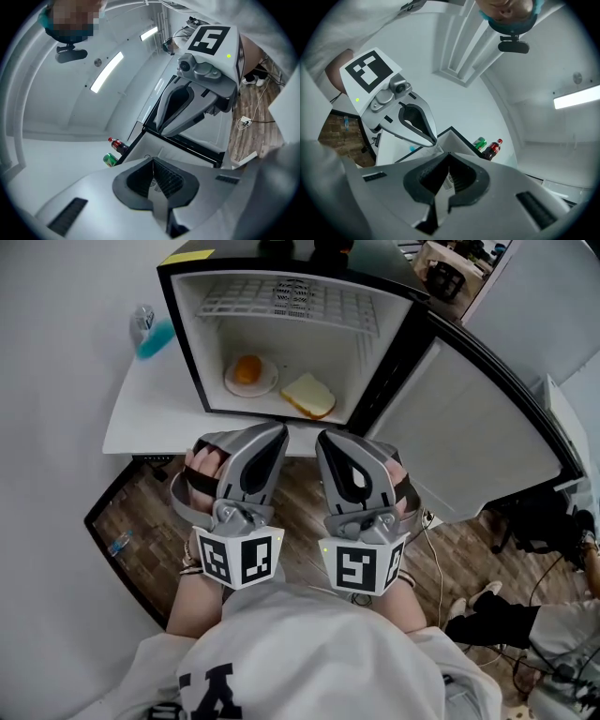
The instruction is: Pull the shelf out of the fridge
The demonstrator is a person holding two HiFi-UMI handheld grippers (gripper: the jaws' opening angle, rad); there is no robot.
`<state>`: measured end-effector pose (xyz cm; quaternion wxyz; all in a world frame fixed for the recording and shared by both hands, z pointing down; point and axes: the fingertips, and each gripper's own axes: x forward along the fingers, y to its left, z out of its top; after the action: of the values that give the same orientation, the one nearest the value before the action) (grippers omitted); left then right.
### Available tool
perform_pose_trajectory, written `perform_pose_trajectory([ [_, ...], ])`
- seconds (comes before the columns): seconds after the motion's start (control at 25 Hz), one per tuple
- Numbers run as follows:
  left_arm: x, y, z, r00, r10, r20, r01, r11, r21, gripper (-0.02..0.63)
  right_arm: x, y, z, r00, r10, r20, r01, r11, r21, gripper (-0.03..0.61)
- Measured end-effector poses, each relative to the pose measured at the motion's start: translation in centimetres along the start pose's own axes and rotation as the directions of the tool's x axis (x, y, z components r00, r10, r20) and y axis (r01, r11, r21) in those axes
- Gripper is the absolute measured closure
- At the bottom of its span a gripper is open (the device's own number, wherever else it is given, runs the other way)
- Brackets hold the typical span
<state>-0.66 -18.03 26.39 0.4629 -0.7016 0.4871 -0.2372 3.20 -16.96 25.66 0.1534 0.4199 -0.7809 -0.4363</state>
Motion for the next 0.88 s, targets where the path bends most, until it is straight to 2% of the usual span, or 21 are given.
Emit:
perform_pose_trajectory([
  [0.4,7.5,2.4,-5.1,0.999,-0.017,0.039,0.017,1.000,-0.002,0.606,8.4,-1.2,-3.4,0.999,-0.012,-0.040,0.012,1.000,0.000,0.549],
  [0.88,13.1,4.1,-9.4,0.996,-0.042,0.074,0.042,0.999,-0.005,0.606,15.0,-2.2,-6.1,0.996,-0.034,-0.081,0.034,0.999,-0.002,0.549],
])
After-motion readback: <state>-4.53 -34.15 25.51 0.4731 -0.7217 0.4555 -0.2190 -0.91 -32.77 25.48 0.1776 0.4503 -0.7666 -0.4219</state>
